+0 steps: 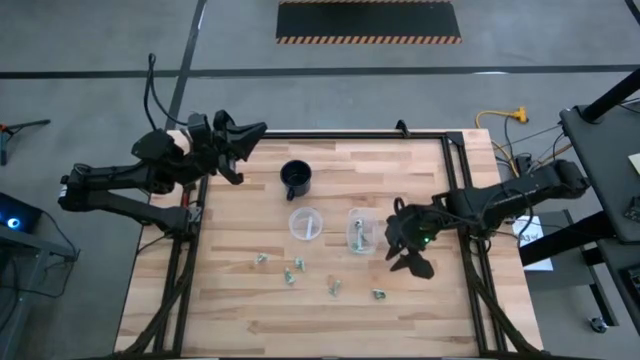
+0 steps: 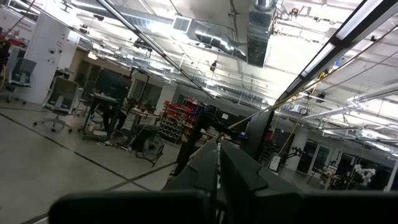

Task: Pick and place Stevia / Truvia into bins
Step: Put the truvia packet into the oval transparent container

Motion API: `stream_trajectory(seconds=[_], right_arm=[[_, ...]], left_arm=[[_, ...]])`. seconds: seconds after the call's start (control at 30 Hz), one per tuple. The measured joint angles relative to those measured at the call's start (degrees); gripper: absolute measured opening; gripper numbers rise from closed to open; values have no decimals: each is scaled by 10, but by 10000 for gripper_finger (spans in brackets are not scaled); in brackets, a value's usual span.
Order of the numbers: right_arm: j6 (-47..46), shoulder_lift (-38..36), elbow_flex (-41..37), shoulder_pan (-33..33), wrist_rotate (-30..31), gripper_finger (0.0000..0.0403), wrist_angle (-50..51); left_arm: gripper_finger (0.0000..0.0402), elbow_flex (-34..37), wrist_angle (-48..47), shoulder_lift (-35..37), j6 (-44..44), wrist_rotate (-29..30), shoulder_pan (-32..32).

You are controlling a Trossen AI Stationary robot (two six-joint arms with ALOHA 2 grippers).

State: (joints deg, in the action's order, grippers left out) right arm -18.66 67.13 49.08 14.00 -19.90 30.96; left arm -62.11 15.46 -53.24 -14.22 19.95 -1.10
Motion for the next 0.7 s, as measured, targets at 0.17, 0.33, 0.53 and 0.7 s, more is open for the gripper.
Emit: stream_trajectory(seconds=[0.17,0.33,0.53,0.7], right_arm=[[13,5,0,37,41,153,9],[22,13,1,65,68,152,13],[24,53,0,94,70,152,3],[23,101,0,115,69,155,-32]], left_arm=[[2,0,0,0,0,0,0],[2,1,-1,0,0,0,0],[2,2,-2,0,-1,0,0],[2,2,-2,0,-3,0,0]])
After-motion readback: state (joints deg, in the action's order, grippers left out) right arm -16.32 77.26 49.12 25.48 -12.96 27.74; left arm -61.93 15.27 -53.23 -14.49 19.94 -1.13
